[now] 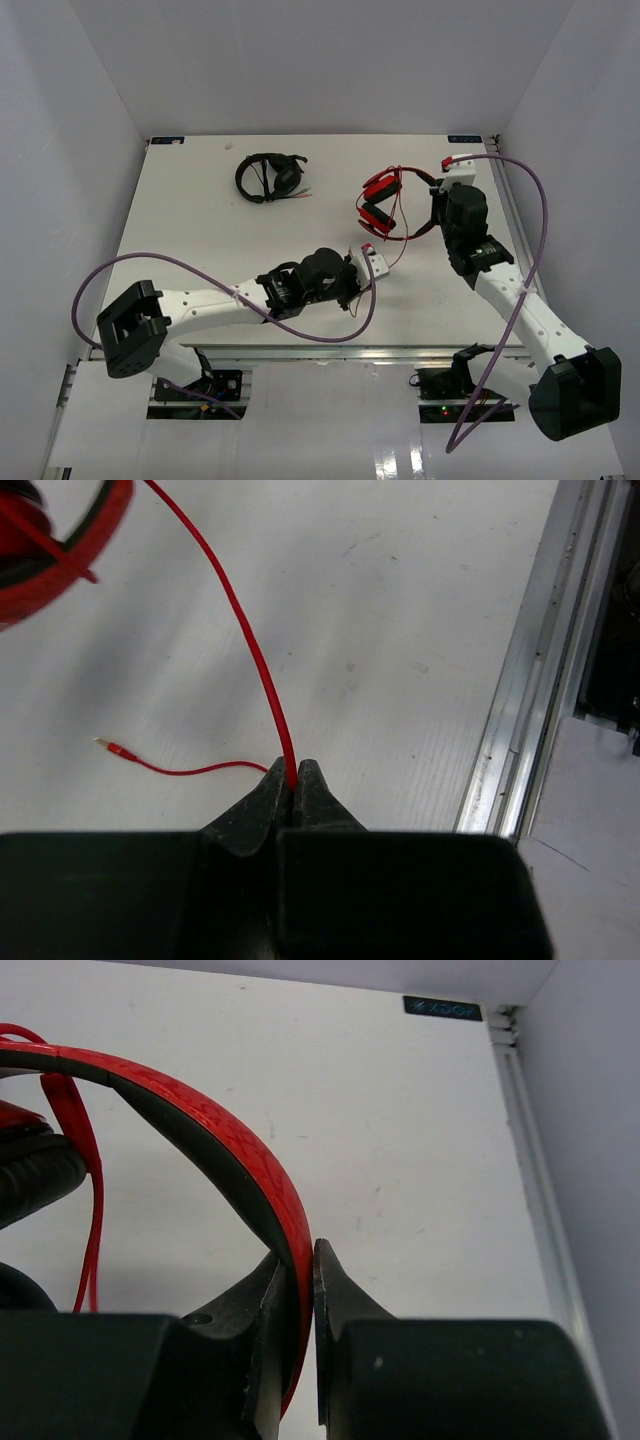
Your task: Wrap the headphones
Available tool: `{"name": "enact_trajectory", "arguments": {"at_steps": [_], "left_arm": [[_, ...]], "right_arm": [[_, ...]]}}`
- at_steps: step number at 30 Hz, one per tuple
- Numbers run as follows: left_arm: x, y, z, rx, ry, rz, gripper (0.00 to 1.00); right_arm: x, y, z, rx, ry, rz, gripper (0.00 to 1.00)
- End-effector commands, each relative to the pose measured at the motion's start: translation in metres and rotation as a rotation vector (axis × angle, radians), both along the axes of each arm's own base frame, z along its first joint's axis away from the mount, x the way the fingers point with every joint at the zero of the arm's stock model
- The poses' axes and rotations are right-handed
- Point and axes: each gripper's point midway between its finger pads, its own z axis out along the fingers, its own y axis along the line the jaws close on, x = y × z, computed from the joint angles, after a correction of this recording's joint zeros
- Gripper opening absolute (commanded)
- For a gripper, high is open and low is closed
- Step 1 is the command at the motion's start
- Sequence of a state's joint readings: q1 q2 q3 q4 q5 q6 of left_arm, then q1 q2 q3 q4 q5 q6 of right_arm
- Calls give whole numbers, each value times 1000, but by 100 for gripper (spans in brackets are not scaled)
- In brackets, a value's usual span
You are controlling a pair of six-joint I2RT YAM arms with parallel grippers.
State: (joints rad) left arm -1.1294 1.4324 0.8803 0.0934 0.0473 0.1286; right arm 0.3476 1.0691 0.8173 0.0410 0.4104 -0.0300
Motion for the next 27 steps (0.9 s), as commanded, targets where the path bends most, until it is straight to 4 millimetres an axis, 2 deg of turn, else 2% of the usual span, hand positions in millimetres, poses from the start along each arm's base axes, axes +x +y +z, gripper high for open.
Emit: {"name": "enact_trajectory", "arguments": {"at_steps": [1, 3, 8, 11, 16, 20, 27], "left_arm": [[11, 30, 42, 53, -106, 75, 0], [19, 42, 49, 95, -163, 110, 0], [41, 48, 77, 153, -290, 166, 0], [60, 53, 88, 194, -379, 233, 0], [84, 61, 103, 225, -507, 335, 0], [98, 71, 110, 267, -602, 396, 1], [104, 79, 121, 230, -635, 421, 10]], "right_arm": [[10, -16, 66, -154, -285, -78, 8], [9, -6, 60, -241, -274, 6, 8], [-5, 41, 38, -368, -209, 349, 8], [-19, 58, 27, -403, -157, 498, 8], [-38, 74, 8, -436, -99, 669, 8], [-50, 81, 3, -456, -82, 753, 8], [-61, 89, -8, -431, -63, 820, 8]]}}
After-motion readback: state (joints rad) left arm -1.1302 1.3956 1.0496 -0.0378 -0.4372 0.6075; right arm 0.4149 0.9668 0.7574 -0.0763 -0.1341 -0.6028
